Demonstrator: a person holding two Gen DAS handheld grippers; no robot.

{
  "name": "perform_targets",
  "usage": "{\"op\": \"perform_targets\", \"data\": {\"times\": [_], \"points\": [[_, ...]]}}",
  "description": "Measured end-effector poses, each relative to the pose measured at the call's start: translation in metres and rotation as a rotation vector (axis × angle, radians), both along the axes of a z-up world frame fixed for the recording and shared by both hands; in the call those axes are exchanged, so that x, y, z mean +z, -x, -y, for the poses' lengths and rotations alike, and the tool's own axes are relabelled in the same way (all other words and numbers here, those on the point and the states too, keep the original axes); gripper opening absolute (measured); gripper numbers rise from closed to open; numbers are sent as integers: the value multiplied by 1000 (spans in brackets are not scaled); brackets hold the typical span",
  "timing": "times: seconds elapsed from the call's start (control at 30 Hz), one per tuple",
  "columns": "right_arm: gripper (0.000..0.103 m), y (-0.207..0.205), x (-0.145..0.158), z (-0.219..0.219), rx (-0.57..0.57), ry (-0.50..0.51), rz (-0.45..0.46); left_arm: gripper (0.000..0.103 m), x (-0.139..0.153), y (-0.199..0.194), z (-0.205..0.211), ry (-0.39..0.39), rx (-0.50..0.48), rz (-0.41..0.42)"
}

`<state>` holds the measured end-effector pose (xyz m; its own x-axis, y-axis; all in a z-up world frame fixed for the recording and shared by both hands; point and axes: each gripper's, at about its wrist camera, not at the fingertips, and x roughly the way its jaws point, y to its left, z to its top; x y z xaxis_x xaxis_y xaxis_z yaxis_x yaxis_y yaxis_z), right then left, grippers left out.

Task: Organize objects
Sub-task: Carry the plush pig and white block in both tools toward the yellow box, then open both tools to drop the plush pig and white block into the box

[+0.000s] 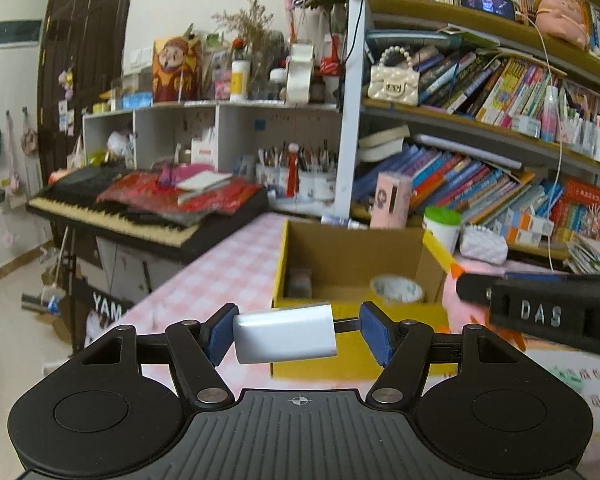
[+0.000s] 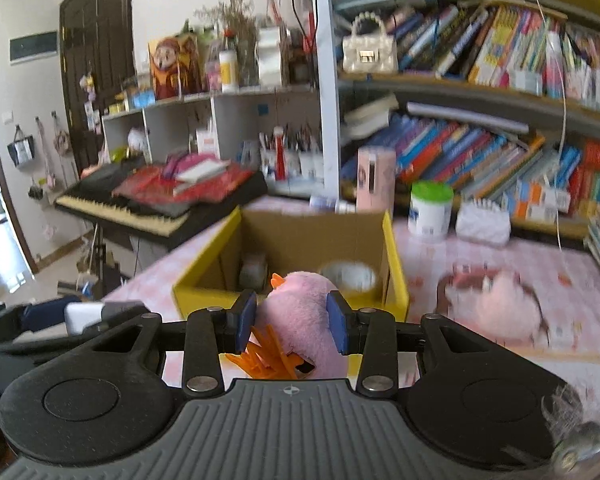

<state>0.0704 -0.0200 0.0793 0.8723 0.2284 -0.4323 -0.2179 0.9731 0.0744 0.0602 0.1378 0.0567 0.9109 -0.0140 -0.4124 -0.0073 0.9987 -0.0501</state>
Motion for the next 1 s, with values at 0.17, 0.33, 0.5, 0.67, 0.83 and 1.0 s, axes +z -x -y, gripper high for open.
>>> {"op": "perform_targets", "data": {"times": [0.17,0.33,0.5,0.67,0.83,1.0], "points": [[36,-39,11,5,9,9,33,66,4,-29,9,-16,6,26],[36,-79,8,10,22,28,25,66,0,-64,18,-32,24,14],[36,-114,-4,16,35,45,2,66,-8,-90,29,-66,28,-12],[36,-146,-19,19,59,71,-29,66,-19,-112,39,-112,25,-46],[36,-168,-37,17,91,107,-71,66,-32,-130,47,-166,26,-88],[36,-183,-54,14,123,139,-110,66,-44,-141,52,-202,29,-136]]}}
